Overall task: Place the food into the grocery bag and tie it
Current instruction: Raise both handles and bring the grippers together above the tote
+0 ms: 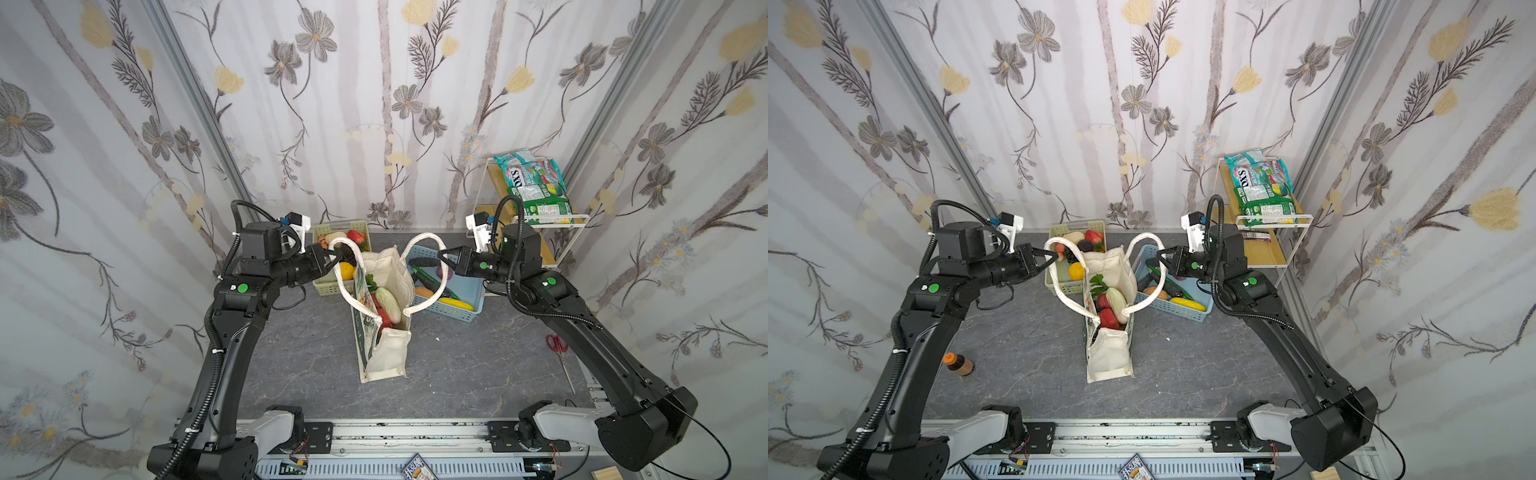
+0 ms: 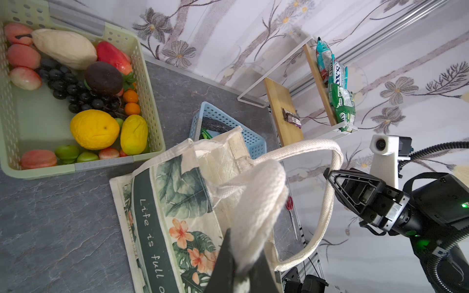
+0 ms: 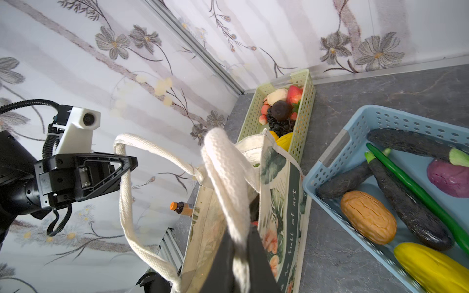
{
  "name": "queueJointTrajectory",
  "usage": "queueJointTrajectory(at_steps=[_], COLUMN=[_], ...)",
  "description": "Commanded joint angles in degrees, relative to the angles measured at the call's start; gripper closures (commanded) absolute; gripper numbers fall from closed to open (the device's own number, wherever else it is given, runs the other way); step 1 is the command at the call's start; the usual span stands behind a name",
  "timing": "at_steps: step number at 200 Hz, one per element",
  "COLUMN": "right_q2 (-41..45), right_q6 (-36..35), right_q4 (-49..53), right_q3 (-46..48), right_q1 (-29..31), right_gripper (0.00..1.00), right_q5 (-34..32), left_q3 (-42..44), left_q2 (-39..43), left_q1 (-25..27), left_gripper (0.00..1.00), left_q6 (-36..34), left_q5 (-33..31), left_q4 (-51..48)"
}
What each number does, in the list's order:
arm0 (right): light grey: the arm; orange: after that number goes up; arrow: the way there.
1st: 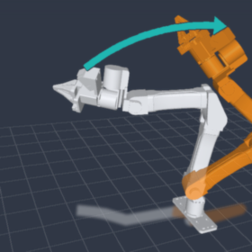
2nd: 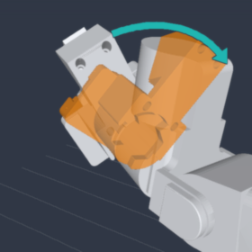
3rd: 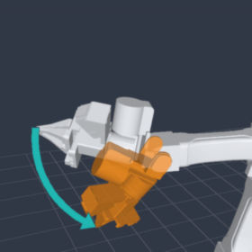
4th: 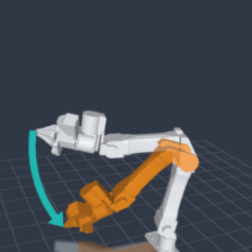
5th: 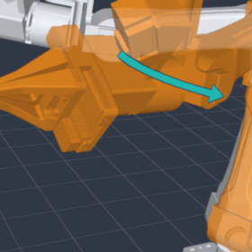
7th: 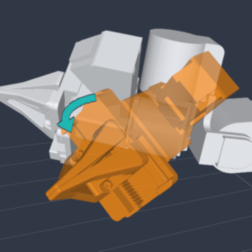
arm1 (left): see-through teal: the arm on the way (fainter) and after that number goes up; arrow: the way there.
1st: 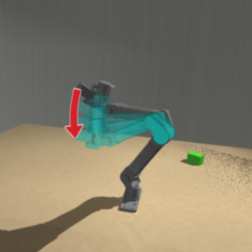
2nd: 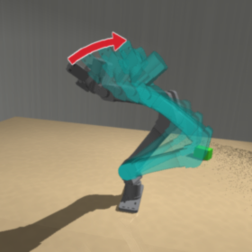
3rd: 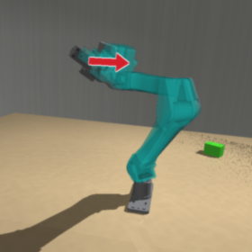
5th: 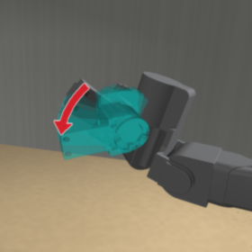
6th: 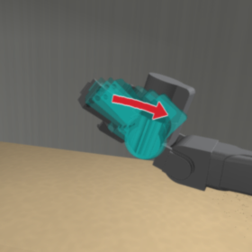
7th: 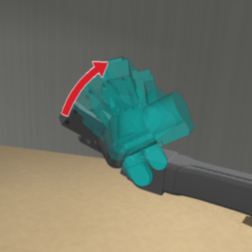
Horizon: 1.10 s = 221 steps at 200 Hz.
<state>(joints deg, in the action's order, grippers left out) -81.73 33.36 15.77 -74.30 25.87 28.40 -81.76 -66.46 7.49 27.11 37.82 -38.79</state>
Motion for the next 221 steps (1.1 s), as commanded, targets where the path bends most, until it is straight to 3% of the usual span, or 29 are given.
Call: queueJointTrajectory(at_steps=[1, 67, 167, 198, 221], right_q2=[-0.7, -4.3, -12.0, -13.9, -12.7], right_q6=[-1.8, -0.6, -1.9, -4.1, -5.1], right_q4=[-6.4, -13.1, -12.6, -10.7, -8.6], right_q3=[-1.6, -3.6, -7.2, -9.3, -8.5], right_q1=[1.9, 7.8, 11.0, 12.8, 12.6], right_gripper=[0.89, 0.89, 0.88, 0.89, 0.89], right_q5=[2.5, 4.6, 10.8, 13.3, 11.8], left_q3=[-1.2, -6.3, -9.4, -9.5, -9.1], left_q2=[-0.5, -2.8, -5.5, -5.5, -5.1], left_q1=[1.8, 9.3, 15.9, 16.9, 16.8], left_gripper=[0.96, 0.96, 0.96, 0.96, 0.96], left_q6=[1.3, 3.5, 3.4, 3.5, 2.3], left_q5=[1.8, 0.9, -1.6, -4.2, -10.3], left_q4=[4.0, 8.4, 9.8, 9.4, 6.2])
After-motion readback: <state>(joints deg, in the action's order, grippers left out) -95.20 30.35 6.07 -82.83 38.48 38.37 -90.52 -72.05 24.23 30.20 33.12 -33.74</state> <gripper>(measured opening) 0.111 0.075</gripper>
